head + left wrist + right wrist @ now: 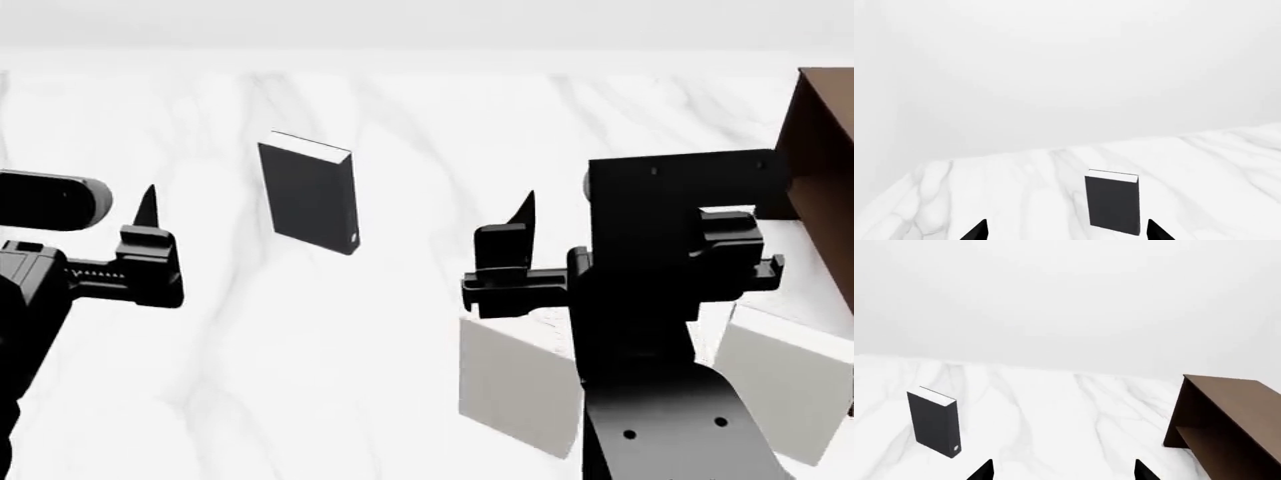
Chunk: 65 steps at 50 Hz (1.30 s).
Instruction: Pick up the book on the left and place it on top of the shelf.
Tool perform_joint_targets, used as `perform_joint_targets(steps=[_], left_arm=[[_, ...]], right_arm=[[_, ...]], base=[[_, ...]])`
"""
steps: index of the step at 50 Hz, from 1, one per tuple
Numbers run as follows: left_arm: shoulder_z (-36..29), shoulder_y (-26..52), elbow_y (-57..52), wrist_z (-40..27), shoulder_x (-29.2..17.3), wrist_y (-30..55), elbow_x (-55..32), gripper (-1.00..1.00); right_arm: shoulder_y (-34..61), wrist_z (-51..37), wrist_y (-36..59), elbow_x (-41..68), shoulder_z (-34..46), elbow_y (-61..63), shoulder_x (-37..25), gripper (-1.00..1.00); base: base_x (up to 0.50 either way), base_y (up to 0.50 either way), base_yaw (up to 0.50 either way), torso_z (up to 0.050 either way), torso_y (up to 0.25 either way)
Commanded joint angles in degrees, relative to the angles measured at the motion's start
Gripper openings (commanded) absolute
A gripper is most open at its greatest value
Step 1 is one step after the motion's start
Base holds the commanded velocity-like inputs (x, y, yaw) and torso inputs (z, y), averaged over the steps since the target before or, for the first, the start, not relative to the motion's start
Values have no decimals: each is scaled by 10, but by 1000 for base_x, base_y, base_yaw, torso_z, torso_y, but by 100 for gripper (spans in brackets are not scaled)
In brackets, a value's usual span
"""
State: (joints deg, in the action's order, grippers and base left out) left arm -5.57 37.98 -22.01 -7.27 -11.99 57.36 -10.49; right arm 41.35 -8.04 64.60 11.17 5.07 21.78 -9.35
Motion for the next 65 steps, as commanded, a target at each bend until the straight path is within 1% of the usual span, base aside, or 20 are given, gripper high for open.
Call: perform_joint_targets(steps=[1, 51, 52, 55, 58, 59, 60, 64, 65], left_arm=[[14, 2, 7, 13, 9, -6, 6, 100], [15, 1, 11, 5, -2, -12, -8, 100], [15, 1, 10, 5, -3, -12, -8, 100], [15, 0, 11, 4, -3, -13, -9, 100], [16, -1, 11, 4, -4, -14, -10, 100], [16, -2, 10, 3, -4, -14, -10, 100], [16, -2, 10, 3, -4, -13, -11, 100], [16, 0, 7, 1, -6, -10, -11, 100], [16, 0, 6, 1, -6, -10, -11, 100]], right_arm=[[1, 11, -3, -10, -7, -9, 9, 100], [-1, 2, -28, 7, 6, -45, 6, 100], [5, 2, -11, 15, -6, -50, 11, 100], [5, 9, -14, 15, 7, -49, 3, 100], [13, 13, 4, 20, 11, -60, 1, 100], [16, 33, 16, 33, 20, -63, -4, 100], [21, 21, 26, 27, 20, -70, 0, 100], [51, 21, 48, 15, 59, -98, -10, 100], [61, 41, 54, 27, 67, -103, -14, 100]], base=[[500, 0, 0, 0, 0], [500, 0, 0, 0, 2], [105, 0, 0, 0, 0], [0, 0, 0, 0, 4], [0, 0, 0, 0, 0], [0, 0, 0, 0, 0], [0, 0, 0, 0, 0], [0, 0, 0, 0, 0], [0, 0, 0, 0, 0]])
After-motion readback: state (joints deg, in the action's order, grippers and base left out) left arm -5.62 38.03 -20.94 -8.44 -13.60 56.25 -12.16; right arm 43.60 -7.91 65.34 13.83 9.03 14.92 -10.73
